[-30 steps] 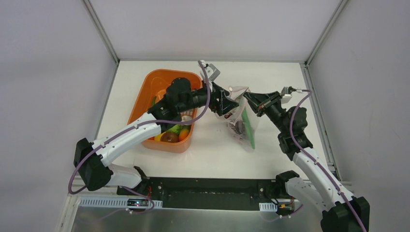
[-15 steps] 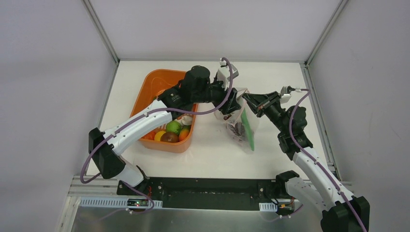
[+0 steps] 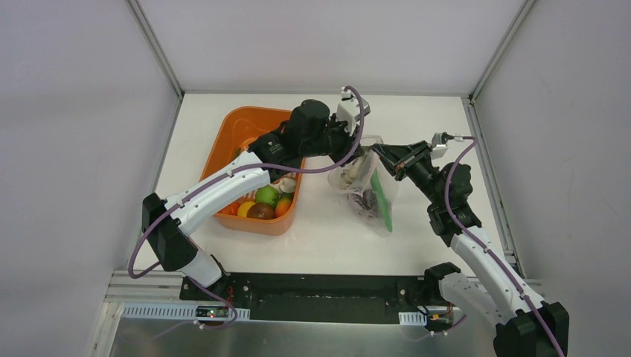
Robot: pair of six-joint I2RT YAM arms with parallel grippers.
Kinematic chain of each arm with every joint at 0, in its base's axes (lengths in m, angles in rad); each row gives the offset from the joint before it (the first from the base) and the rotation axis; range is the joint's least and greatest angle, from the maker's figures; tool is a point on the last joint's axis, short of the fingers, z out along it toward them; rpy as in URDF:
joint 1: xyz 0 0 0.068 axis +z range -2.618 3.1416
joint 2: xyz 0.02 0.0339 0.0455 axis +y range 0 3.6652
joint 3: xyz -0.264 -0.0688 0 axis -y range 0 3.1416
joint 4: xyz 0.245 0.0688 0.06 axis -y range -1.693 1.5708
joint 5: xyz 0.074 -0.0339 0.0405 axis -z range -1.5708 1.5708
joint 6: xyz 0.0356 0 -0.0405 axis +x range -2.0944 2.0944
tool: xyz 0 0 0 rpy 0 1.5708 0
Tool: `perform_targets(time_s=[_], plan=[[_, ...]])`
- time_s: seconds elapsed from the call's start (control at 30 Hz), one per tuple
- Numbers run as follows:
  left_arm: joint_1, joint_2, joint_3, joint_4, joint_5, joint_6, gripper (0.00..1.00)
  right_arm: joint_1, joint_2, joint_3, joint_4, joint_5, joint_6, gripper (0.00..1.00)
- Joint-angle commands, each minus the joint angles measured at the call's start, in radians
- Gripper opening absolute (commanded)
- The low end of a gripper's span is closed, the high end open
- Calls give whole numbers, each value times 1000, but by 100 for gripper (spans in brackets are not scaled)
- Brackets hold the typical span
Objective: Place the food in the zip-top bag and seal the zipper
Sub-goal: Place the fake fish in the zipper food storage bag.
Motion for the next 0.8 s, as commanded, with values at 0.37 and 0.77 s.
perform_targets(time_s=[0.37, 0.77], plan=[[-8, -129, -99, 111, -104, -46, 40, -14, -45, 162, 96, -130, -187, 8], [-1, -177, -247, 94, -306, -130, 73, -18, -66, 126, -177, 90, -173, 6]])
